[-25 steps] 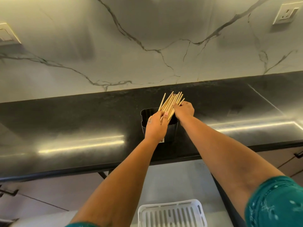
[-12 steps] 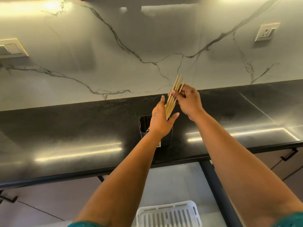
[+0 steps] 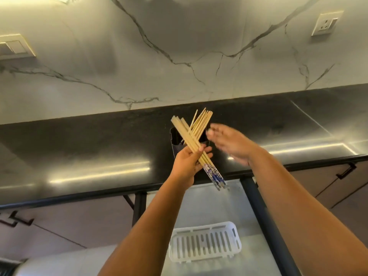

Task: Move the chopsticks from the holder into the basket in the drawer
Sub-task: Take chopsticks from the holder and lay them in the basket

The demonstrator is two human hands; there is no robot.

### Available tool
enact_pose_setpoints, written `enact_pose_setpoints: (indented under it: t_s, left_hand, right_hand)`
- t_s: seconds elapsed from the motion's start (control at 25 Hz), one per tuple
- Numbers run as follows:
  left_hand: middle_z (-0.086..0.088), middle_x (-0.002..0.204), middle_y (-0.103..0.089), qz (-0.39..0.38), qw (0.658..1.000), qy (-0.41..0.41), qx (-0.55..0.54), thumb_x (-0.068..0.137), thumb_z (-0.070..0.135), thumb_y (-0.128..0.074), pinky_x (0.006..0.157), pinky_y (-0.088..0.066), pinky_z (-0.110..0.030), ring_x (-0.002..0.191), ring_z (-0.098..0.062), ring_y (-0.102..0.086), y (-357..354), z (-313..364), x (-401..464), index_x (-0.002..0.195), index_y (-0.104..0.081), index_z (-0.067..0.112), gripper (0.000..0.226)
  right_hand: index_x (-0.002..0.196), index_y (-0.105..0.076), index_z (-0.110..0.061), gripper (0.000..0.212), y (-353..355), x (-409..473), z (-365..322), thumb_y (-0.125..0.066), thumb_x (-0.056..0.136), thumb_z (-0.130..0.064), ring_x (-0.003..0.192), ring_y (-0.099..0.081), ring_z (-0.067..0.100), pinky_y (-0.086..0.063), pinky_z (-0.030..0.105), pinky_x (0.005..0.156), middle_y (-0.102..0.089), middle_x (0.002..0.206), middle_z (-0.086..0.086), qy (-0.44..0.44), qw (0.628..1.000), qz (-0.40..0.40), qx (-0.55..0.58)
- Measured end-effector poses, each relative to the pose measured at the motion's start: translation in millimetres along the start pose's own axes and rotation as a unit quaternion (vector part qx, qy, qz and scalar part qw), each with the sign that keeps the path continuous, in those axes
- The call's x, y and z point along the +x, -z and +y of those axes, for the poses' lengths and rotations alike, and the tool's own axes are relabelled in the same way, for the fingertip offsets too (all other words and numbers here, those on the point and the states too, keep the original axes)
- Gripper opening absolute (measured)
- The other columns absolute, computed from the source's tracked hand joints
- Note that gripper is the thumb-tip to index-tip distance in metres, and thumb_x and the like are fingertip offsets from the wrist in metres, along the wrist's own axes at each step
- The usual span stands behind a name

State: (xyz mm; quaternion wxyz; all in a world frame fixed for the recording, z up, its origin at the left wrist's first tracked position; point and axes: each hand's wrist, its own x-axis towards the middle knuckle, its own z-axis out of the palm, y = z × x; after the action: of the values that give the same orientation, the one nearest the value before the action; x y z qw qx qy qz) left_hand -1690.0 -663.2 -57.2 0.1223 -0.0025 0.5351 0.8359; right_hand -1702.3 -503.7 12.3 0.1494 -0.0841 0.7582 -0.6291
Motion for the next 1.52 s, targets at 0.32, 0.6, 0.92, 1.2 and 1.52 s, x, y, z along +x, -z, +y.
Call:
enact_pose_setpoints:
  t_s: [0.32, 0.6, 0.92, 1.2, 1.52]
  left_hand:
    - [-0.009, 0.101, -0.074, 0.176, 0.963, 0.167, -0.115, 0.094, 0.017, -0.056, 0.068, -0.059, -0.032, 0.093, -0.024, -0.071, 52.6, -132.2, -65.6, 0.109, -0.061, 0.009, 0.018]
    - [-0.018, 0.096, -0.070, 0.325, 0.930, 0.172, -0.014, 0.089, -0.001, -0.060, 0.069, -0.059, -0.034, 0.083, -0.027, -0.071, 147.6, -150.8, -95.6, 0.093, -0.061, 0.006, 0.008]
    - [0.002, 0.133, -0.054, 0.034, 0.792, 0.078, 0.605, 0.097, 0.022, -0.049, 0.094, -0.040, -0.016, 0.118, -0.015, -0.054, 150.7, -209.9, -140.8, 0.131, -0.050, 0.025, 0.034]
    - [-0.008, 0.161, -0.006, -0.154, 0.679, 0.237, 0.677, 0.104, 0.034, -0.028, 0.116, -0.015, -0.038, 0.147, -0.029, -0.011, 142.2, -223.2, -117.5, 0.152, -0.006, 0.015, 0.057]
    - [-0.007, 0.160, -0.013, -0.147, 0.646, 0.218, 0.717, 0.097, 0.057, -0.022, 0.117, -0.012, -0.042, 0.146, -0.028, -0.013, 135.9, -224.2, -110.2, 0.152, -0.015, 0.015, 0.069]
  right_hand:
    - [0.103, -0.069, -0.006, 0.020, -54.3, -36.8, 171.4, -0.057, 0.097, -0.021, 0.094, -0.074, 0.023, -0.058, 0.035, 0.087, -0.077, 0.099, 0.011, -0.279, 0.933, -0.215, -0.071]
    - [0.098, -0.066, -0.008, 0.014, -53.4, -41.0, 224.2, -0.055, 0.098, -0.017, 0.081, -0.070, 0.014, -0.053, 0.019, 0.066, -0.074, 0.103, 0.012, -0.305, 0.855, -0.325, -0.264]
    - [0.118, -0.061, -0.007, 0.025, -81.8, -55.7, 290.7, -0.053, 0.097, -0.018, 0.096, -0.060, 0.023, -0.044, 0.025, 0.078, -0.062, 0.118, 0.013, -0.241, 0.760, -0.319, -0.513]
    - [0.122, -0.062, -0.020, 0.034, -71.8, -50.7, 302.1, -0.060, 0.088, -0.014, 0.111, -0.057, 0.022, -0.045, 0.027, 0.092, -0.059, 0.124, 0.003, -0.179, 0.787, -0.299, -0.509]
    - [0.122, -0.065, -0.015, 0.037, -62.2, -47.2, 303.5, -0.053, 0.090, 0.000, 0.109, -0.061, 0.027, -0.049, 0.036, 0.095, -0.064, 0.124, 0.009, -0.152, 0.814, -0.235, -0.508]
